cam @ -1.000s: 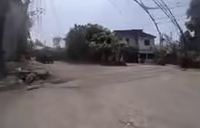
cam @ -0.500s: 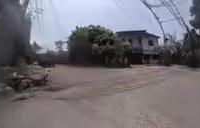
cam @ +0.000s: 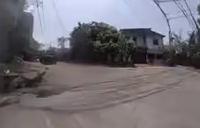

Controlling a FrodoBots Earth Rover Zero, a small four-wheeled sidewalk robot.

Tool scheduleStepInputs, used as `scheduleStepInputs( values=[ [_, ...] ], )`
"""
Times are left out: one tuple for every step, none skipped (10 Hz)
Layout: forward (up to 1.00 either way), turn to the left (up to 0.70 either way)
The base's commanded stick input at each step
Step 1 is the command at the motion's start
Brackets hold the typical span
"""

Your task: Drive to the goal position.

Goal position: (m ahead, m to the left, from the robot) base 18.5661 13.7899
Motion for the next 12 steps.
scheduleStepInputs(
  values=[
    [1.00,0.00],
    [1.00,0.00],
    [1.00,0.00],
    [1.00,0.00],
    [1.00,0.00],
    [1.00,0.00],
    [1.00,0.00],
    [1.00,0.00],
    [1.00,0.00],
    [1.00,0.00],
    [1.00,0.00],
    [1.00,0.00]
  ],
)
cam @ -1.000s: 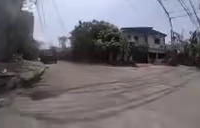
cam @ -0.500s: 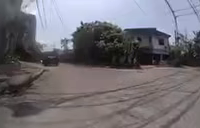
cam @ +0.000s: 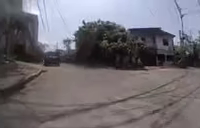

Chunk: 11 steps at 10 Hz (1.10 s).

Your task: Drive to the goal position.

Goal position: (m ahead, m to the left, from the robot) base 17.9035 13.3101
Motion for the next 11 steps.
scheduleStepInputs(
  values=[
    [1.00,0.00],
    [1.00,0.00],
    [1.00,0.00],
    [1.00,0.00],
    [1.00,0.00],
    [1.00,0.00],
    [1.00,0.00],
    [1.00,0.00],
    [1.00,0.00],
    [1.00,0.05],
    [1.00,0.29]
  ],
)
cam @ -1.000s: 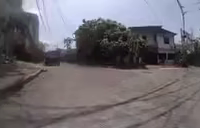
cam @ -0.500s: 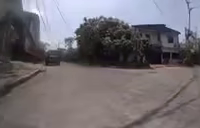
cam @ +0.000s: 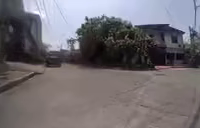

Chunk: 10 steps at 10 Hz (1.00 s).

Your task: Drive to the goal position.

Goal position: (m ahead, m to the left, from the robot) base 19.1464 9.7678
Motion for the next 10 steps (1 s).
scheduleStepInputs(
  values=[
    [1.00,0.37],
    [1.00,0.37],
    [1.00,0.36],
    [1.00,0.21],
    [1.00,0.00],
    [1.00,0.00],
    [1.00,0.00],
    [1.00,0.00],
    [1.00,0.00],
    [1.00,0.00]
  ],
)
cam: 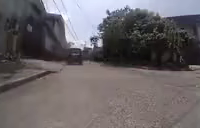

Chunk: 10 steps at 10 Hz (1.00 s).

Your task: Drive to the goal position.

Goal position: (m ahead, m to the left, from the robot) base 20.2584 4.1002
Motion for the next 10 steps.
scheduleStepInputs(
  values=[
    [1.00,0.00],
    [1.00,0.00],
    [1.00,0.00],
    [1.00,0.00],
    [1.00,0.00],
    [1.00,0.00],
    [1.00,0.22],
    [1.00,0.37],
    [1.00,0.30],
    [1.00,0.04]
  ],
)
